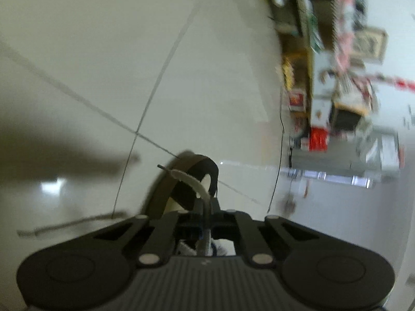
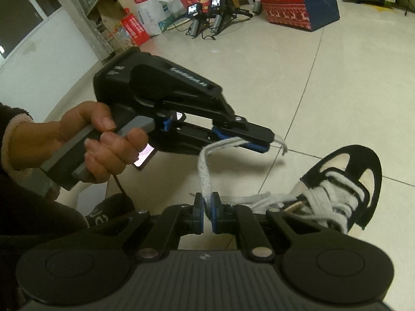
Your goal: Lace up shoes with both hands
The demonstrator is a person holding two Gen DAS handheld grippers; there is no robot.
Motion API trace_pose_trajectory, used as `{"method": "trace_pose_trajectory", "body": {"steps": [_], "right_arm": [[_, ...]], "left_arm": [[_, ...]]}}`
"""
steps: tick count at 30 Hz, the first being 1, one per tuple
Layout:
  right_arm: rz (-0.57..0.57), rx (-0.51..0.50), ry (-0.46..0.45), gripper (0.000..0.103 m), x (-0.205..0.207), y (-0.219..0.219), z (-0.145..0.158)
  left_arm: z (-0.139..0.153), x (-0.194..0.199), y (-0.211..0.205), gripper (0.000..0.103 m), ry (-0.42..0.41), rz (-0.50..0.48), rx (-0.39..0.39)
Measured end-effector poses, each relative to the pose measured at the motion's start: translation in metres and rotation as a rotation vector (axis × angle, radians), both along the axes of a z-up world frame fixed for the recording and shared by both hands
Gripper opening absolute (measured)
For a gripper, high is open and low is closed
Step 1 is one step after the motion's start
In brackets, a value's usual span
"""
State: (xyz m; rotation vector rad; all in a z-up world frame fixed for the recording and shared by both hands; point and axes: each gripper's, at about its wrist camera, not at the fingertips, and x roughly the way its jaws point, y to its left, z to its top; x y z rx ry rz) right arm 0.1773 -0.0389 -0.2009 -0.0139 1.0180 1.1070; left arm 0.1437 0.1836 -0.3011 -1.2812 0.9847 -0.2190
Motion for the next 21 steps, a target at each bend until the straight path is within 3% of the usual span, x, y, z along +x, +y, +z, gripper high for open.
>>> {"method": "trace_pose_trajectory", "body": {"steps": [1, 3, 10, 14, 21], "right_arm": [[-0.013, 0.005, 0.007, 0.011, 0.002, -0.004, 0.0], [-0.066, 0.02, 0.025, 0.033, 0.011, -0.017, 0.002], [-0.318, 0.122, 0.182, 0.033, 0.052, -0.064, -0.002], [-0.422, 0.199, 0.305, 0.033, 0.066, -0.083, -0.011], [-0.481, 0.278, 0.448, 0.034, 0.074, -0.107, -0.013]], "left_arm": [[0.004, 0.001, 0.0, 0.004, -0.025, -0.027, 0.029], [0.013, 0.0, 0.0, 0.004, -0.081, -0.089, 0.093], [0.044, -0.004, -0.012, 0.004, -0.267, -0.277, 0.253], [0.065, -0.003, -0.031, 0.004, -0.387, -0.399, 0.391], [0.093, -0.013, -0.052, 0.004, -0.584, -0.542, 0.635]]}}
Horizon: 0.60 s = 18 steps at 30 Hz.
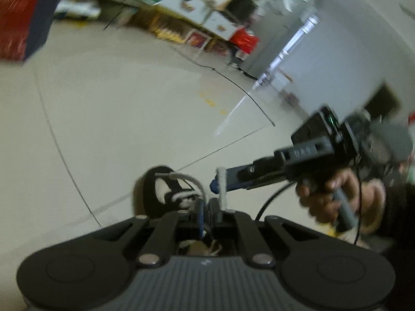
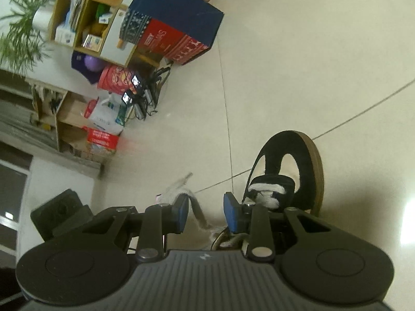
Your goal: Lace up shoes with both hands
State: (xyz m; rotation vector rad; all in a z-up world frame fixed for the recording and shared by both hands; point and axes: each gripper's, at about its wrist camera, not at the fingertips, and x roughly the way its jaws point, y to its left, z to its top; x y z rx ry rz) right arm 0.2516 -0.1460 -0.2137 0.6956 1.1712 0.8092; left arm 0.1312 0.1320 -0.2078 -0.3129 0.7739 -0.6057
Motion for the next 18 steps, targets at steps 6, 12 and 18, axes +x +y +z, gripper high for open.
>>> {"method": "trace_pose_trajectory", "body": {"steps": [6, 12, 18], "right_arm": [[0.048, -0.009, -0.016, 0.037, -0.004, -0.01, 0.014], [-0.026, 0.045, 0.012, 0.04, 0.002, -0.019, 0.011], [-0.048, 0.072, 0.032, 0.04, 0.012, -0.012, 0.008]], "left_arm": [[0.015, -0.006, -0.007, 0.004, -0.138, -0.095, 0.243], [0.021, -0.02, -0.027, 0.004, -0.229, -0.219, 0.356], [0.025, -0.032, -0.049, 0.004, -0.302, -0.327, 0.426]]}}
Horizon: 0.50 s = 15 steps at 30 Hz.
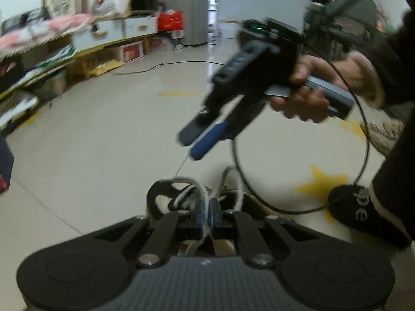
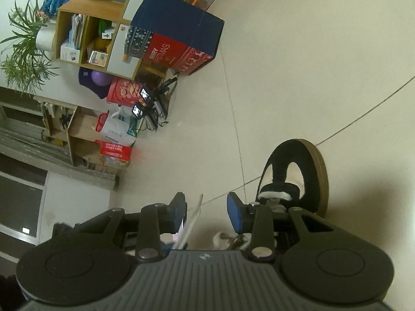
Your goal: Lace up shoes with both hands
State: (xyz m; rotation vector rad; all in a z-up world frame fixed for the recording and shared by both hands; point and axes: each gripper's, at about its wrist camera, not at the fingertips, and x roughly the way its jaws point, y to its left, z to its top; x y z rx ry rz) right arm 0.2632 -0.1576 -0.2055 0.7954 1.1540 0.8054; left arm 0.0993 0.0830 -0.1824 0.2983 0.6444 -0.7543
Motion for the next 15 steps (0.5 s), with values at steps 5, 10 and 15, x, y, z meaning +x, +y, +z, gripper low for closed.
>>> {"method": "trace_pose_trajectory", "body": {"steps": [5, 10, 15], "right_arm": [[0.017, -0.014, 0.009, 0.04, 0.004, 0.013, -0.004], [0.047, -0.014, 0.025, 0.026, 0.004, 0.026, -0.01], [0.058, -0.042, -0.023, 0.004, 0.001, 0.036, -0.006]], "left_arm": [[0.003, -0.008, -0.008, 0.004, -0.032, -0.044, 0.027], [0.002, -0.013, -0.011, 0.004, -0.038, -0.061, 0.037], [-0.002, -0.009, -0.011, 0.005, -0.026, -0.048, 0.048]]}}
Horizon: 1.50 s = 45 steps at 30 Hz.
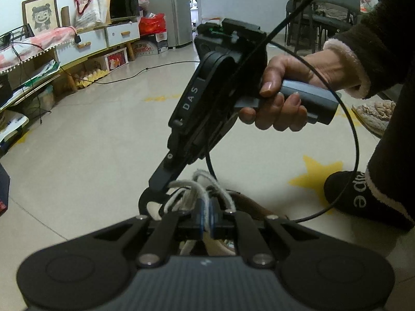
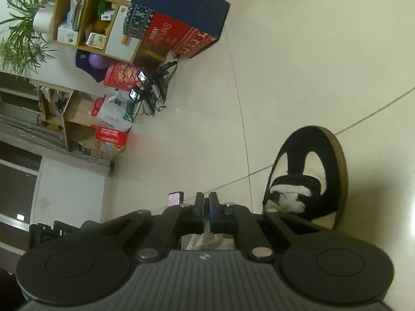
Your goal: Lace up shoes with both hands
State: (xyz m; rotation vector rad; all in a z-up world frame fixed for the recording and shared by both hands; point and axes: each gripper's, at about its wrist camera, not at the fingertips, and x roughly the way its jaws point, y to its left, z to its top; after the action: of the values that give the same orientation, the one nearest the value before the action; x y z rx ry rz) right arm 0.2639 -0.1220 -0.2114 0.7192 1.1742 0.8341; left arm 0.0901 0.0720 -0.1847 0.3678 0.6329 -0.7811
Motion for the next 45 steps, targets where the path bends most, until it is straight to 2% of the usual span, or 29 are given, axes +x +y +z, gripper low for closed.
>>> {"method": "trace_pose_trajectory", "body": {"steps": [3, 5, 7, 9, 12, 18, 20, 23, 27, 32, 33, 34, 36, 38, 40, 43, 45], "right_arm": [[-0.034, 0.003, -0.026, 0.004, 0.0, -0.002, 0.004], [-0.06, 0.004, -0.048, 0.004, 0.0, -0.003, 0.008], [-0.082, 0.001, -0.075, 0.004, 0.0, -0.004, 0.011], [-0.093, -0.005, -0.098, 0.004, -0.001, -0.003, 0.014], [-0.106, -0.006, -0.133, 0.004, -0.002, -0.004, 0.019], [-0.157, 0.018, -0.127, 0.004, -0.009, -0.002, 0.019], [-0.169, 0.021, -0.124, 0.004, -0.013, -0.002, 0.022], [-0.197, 0.034, -0.114, 0.004, -0.02, -0.005, 0.028], [-0.241, 0.053, -0.097, 0.004, -0.029, -0.014, 0.033], [-0.289, 0.089, -0.077, 0.004, -0.04, -0.02, 0.04], [-0.294, 0.097, -0.074, 0.004, -0.042, -0.021, 0.042], [-0.3, 0.105, -0.07, 0.004, -0.044, -0.021, 0.043], [-0.31, 0.113, -0.065, 0.004, -0.046, -0.023, 0.045], [-0.319, 0.115, -0.06, 0.004, -0.047, -0.025, 0.046], [-0.319, 0.11, -0.05, 0.007, -0.048, -0.027, 0.046], [-0.325, 0.054, -0.066, 0.01, -0.05, -0.034, 0.046], [-0.329, -0.013, -0.085, 0.017, -0.052, -0.039, 0.047]], "left_arm": [[-0.002, 0.006, 0.006, 0.008, 0.039, 0.052, -0.005], [-0.003, 0.014, 0.014, 0.021, 0.087, 0.106, -0.034], [-0.002, 0.022, 0.027, 0.04, 0.132, 0.173, -0.1], [0.0, 0.031, 0.041, 0.045, 0.167, 0.243, -0.177], [-0.002, 0.043, 0.064, 0.045, 0.227, 0.353, -0.313], [-0.017, 0.058, 0.085, 0.044, 0.353, 0.513, -0.57], [-0.012, 0.056, 0.073, 0.044, 0.362, 0.469, -0.581], [-0.004, 0.053, 0.05, 0.043, 0.369, 0.405, -0.537], [0.0, 0.051, 0.031, 0.043, 0.409, 0.385, -0.551], [0.002, 0.056, 0.025, 0.036, 0.478, 0.409, -0.618], [0.003, 0.058, 0.024, 0.034, 0.493, 0.411, -0.634], [0.003, 0.059, 0.024, 0.021, 0.505, 0.415, -0.645], [0.002, 0.062, 0.022, 0.001, 0.516, 0.422, -0.626], [0.003, 0.065, 0.019, 0.001, 0.526, 0.425, -0.591], [0.008, 0.069, 0.014, 0.001, 0.54, 0.419, -0.519], [0.018, 0.076, 0.002, 0.001, 0.539, 0.378, -0.279], [0.025, 0.08, -0.006, 0.001, 0.532, 0.34, -0.107]]}}
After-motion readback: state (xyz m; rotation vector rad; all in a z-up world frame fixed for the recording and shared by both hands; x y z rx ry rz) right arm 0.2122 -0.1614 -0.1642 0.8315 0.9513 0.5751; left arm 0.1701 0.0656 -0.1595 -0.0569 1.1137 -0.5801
